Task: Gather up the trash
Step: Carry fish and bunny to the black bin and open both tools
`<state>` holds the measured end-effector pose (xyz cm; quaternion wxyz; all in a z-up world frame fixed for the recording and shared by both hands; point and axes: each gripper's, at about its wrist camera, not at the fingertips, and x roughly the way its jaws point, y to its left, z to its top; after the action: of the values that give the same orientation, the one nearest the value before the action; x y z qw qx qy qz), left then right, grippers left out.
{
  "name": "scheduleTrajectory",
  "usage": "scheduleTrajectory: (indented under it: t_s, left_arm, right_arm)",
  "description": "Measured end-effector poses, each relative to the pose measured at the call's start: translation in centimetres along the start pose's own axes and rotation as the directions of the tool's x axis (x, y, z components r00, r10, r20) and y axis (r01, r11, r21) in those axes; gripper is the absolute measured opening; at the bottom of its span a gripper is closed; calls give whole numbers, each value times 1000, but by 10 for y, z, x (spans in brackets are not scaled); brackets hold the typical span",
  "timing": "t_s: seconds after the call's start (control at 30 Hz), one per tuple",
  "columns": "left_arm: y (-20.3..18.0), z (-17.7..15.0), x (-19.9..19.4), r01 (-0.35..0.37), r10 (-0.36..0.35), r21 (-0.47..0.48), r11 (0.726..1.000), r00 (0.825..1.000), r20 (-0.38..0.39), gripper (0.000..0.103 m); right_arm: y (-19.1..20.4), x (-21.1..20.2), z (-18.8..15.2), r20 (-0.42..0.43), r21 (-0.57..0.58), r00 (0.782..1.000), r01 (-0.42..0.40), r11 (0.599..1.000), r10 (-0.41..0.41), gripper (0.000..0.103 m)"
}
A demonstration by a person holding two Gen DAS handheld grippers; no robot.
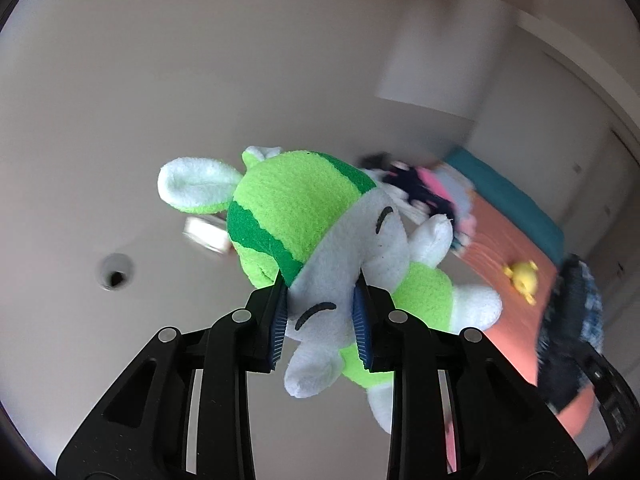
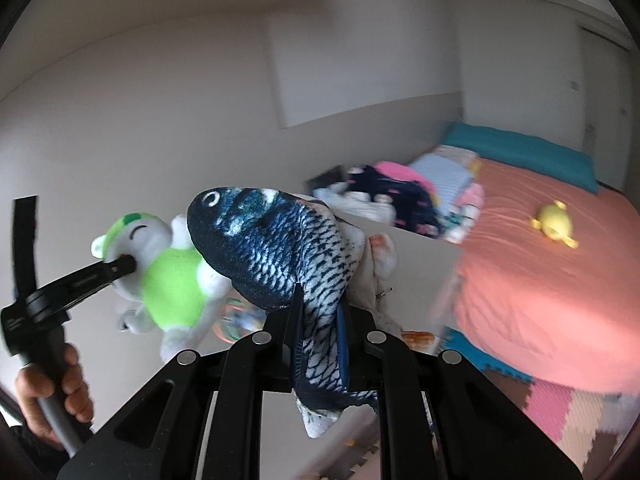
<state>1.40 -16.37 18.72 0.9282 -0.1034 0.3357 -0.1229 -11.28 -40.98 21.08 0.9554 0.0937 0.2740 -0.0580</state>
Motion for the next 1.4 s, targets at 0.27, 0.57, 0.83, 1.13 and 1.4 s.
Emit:
scheduleTrajectory:
  t_s: [0.27,0.57,0.83,1.13,1.4]
  left_arm:
    - [-132,-75,14,190,-171,199,961,979,-108,29]
    - [-248,-183,38,375,-274,339,863,911,-309,30]
    - [-307,-275,62,486,-256,446,752,838,-481,32]
    - [-335,-327,56,522,-218,553,650,824,-523,98]
    - [-332,-319,46,510,-229,554,658,836,-498,98]
  right_arm:
    - [-108,-43,-55,-32,127,981,192,973,-190,15]
    - [-221,-85,-138,-140,287,925,379,880,-353,16]
    - [-279,-99,-195,-247,366,877,477,799,-411,17]
    - [-301,-103,-224,-320,375,813,580,723,-486,71]
    - [-299,-110,-216,-294,380,818,574,726,-493,71]
